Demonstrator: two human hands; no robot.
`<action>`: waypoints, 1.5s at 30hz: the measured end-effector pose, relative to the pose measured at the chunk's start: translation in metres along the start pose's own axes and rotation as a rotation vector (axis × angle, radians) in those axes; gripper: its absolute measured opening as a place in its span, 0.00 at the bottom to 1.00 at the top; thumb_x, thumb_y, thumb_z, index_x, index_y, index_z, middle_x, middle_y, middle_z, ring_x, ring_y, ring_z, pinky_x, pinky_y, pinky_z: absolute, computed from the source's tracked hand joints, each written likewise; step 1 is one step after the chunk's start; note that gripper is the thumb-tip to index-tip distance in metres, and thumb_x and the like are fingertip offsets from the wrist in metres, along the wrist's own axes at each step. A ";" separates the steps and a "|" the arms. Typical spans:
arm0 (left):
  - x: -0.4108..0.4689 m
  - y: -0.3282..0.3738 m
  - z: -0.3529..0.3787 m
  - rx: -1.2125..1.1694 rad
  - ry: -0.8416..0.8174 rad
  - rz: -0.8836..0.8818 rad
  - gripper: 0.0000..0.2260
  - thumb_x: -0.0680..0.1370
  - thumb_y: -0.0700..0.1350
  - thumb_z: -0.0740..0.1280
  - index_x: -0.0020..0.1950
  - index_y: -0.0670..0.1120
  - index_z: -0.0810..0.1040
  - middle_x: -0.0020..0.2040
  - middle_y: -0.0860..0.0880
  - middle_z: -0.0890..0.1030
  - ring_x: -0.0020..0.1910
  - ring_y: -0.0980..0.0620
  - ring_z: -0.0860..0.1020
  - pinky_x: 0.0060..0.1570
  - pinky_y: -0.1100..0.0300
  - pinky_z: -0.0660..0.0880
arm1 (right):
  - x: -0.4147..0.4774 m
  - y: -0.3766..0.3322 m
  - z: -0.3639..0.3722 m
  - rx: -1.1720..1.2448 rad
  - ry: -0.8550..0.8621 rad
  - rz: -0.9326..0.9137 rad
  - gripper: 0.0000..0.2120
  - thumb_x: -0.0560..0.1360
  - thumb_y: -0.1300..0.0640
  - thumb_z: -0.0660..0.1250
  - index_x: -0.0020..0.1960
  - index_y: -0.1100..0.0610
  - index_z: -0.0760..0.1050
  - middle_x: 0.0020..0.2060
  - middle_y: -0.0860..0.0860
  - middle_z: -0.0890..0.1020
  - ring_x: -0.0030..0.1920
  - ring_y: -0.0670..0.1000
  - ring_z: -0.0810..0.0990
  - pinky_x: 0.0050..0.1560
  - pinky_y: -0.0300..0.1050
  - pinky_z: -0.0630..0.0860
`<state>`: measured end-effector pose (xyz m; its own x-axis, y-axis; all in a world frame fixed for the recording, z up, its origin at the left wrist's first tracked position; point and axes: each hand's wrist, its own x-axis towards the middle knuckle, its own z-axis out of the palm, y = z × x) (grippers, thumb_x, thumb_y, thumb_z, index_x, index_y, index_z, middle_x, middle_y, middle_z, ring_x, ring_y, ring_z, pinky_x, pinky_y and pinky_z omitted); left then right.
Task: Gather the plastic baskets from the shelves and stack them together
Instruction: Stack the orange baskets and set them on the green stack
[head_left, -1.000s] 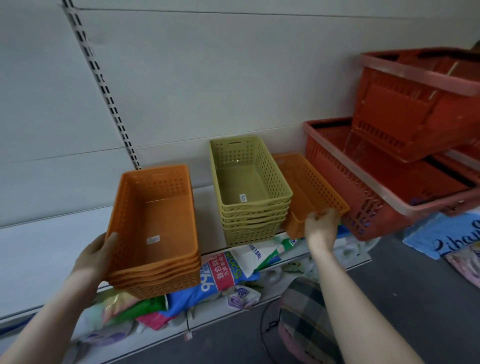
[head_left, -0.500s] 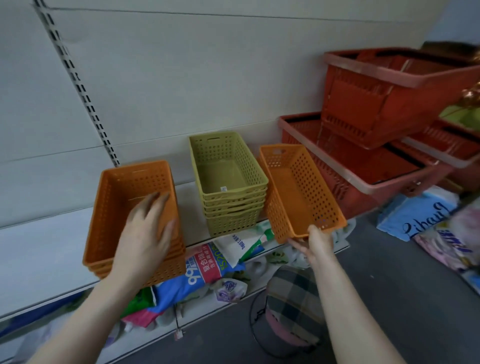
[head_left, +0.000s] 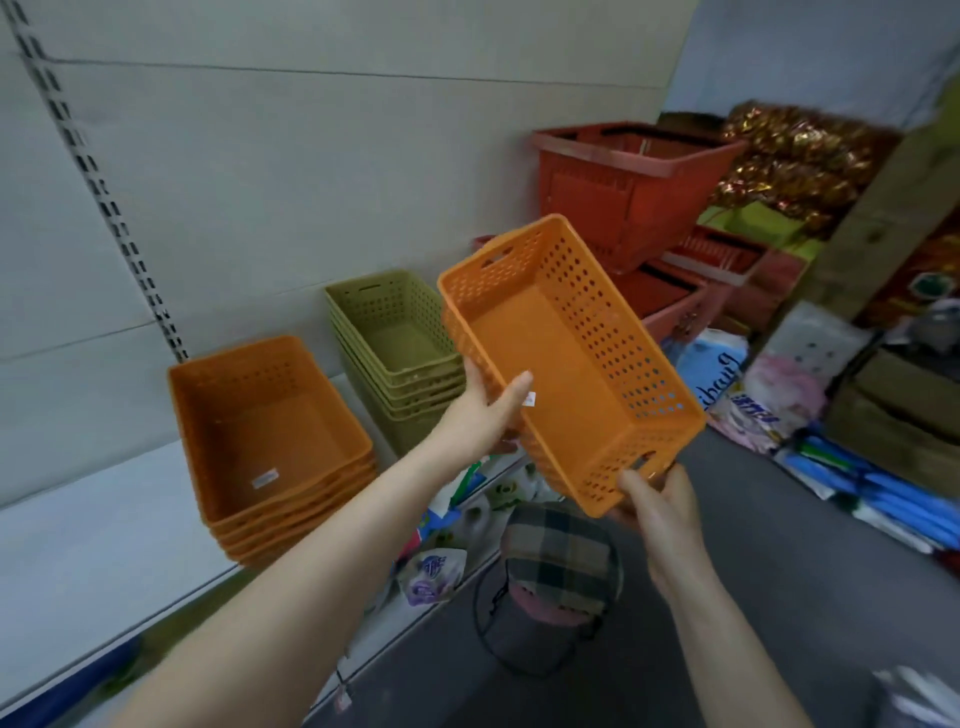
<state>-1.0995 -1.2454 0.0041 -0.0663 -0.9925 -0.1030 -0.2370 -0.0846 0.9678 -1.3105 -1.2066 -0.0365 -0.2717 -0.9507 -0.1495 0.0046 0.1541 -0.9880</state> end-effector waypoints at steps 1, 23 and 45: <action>-0.006 0.001 -0.003 -0.047 0.034 0.011 0.31 0.80 0.56 0.60 0.79 0.51 0.50 0.63 0.52 0.75 0.47 0.59 0.79 0.35 0.71 0.78 | -0.011 -0.003 0.006 -0.011 -0.027 -0.018 0.14 0.75 0.66 0.68 0.58 0.62 0.71 0.48 0.56 0.82 0.48 0.55 0.83 0.32 0.35 0.78; -0.152 -0.095 -0.249 -0.177 0.650 -0.255 0.25 0.80 0.62 0.54 0.71 0.48 0.68 0.59 0.48 0.74 0.56 0.47 0.74 0.61 0.48 0.73 | -0.047 -0.082 0.260 -0.851 -0.428 -0.414 0.24 0.79 0.60 0.60 0.73 0.47 0.67 0.63 0.54 0.80 0.59 0.59 0.79 0.53 0.47 0.72; -0.124 -0.119 -0.224 -0.298 0.441 -0.385 0.25 0.82 0.51 0.57 0.78 0.55 0.53 0.56 0.51 0.76 0.49 0.50 0.78 0.52 0.49 0.78 | -0.070 0.047 0.271 -0.041 -0.428 0.421 0.30 0.71 0.47 0.70 0.69 0.51 0.63 0.58 0.56 0.79 0.56 0.59 0.80 0.48 0.63 0.82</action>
<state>-0.8459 -1.1319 -0.0470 0.3881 -0.8244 -0.4120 0.1186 -0.3987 0.9094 -1.0301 -1.2055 -0.0828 0.1569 -0.8280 -0.5383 -0.0116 0.5434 -0.8394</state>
